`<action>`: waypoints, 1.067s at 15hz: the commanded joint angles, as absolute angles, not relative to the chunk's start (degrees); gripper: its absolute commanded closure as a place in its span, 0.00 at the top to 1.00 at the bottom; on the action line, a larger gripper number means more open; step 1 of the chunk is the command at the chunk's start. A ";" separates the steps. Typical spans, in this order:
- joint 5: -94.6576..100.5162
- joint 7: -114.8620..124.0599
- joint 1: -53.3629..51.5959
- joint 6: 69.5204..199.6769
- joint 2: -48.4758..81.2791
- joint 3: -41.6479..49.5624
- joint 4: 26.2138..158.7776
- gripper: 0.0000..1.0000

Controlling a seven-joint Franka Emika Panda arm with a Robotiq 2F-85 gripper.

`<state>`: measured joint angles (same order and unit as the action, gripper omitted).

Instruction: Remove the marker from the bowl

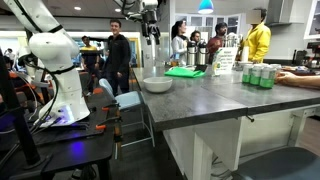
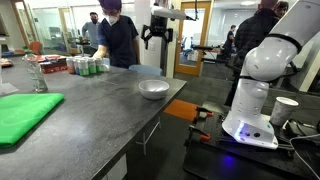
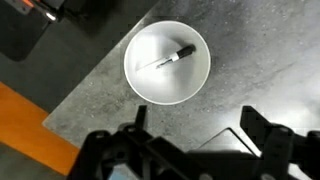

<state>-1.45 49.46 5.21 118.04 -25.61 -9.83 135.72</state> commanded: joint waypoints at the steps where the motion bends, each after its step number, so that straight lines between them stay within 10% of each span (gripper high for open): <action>1: -6.59 55.52 5.61 121.10 -24.94 -8.46 139.06 1.00; 16: -8.50 72.26 6.27 140.02 -14.93 -7.32 148.54 1.00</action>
